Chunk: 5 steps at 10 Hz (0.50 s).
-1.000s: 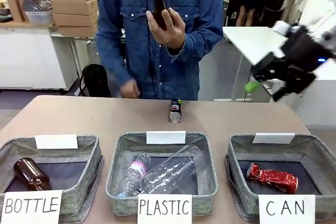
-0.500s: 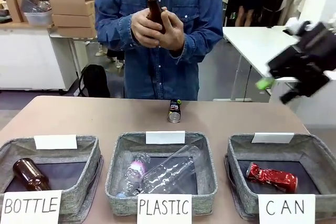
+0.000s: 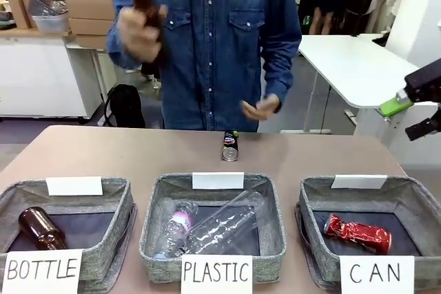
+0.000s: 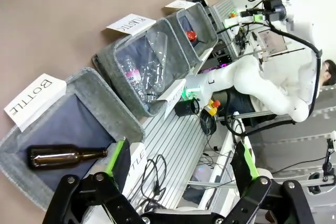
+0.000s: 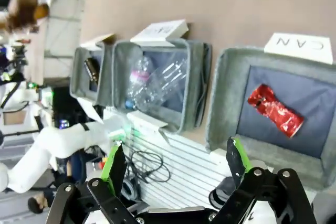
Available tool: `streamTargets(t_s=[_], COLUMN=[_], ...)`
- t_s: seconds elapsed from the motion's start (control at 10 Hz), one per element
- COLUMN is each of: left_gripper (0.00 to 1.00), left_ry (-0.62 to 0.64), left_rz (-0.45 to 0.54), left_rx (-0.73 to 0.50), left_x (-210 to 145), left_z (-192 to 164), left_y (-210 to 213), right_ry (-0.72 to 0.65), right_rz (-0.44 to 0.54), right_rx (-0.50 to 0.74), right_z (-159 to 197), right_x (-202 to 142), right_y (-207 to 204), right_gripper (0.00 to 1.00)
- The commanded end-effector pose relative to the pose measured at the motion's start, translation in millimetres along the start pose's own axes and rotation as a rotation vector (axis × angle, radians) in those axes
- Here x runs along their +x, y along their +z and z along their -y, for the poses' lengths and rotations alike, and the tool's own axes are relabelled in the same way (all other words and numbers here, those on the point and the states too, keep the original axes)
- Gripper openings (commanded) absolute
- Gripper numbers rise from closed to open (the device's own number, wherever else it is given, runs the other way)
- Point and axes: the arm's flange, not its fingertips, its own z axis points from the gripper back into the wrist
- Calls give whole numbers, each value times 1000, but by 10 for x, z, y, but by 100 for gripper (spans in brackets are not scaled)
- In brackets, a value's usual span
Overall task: Sort the can waste into the basket.
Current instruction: Pick up the can waste from the table and place it in the right Fabric basket.
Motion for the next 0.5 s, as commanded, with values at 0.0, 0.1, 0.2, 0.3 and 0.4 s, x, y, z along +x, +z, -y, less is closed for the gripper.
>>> streamTargets(t_s=[0.0,0.1,0.2,0.3,0.4], left_gripper=[100,100,100,100,100], left_ry=[-15,-15,-15,-15,-15], left_rz=[-11,-11,-11,-11,-11], left_rx=[-3,-3,-3,-3,-3], left_x=[-27,-27,-27,-27,-27], left_z=[6,6,6,6,6], left_y=[20,20,20,20,20], right_ry=[44,60,88,84,63], right_rz=[2,21,37,50,57], right_rx=[-33,-68,-112,-168,-227], right_z=[-78,-159,-268,-393,-505], right_x=[352,541,737,949,1168], right_y=[-396,-577,-810,-1109,-1434], right_gripper=[100,100,100,100,100])
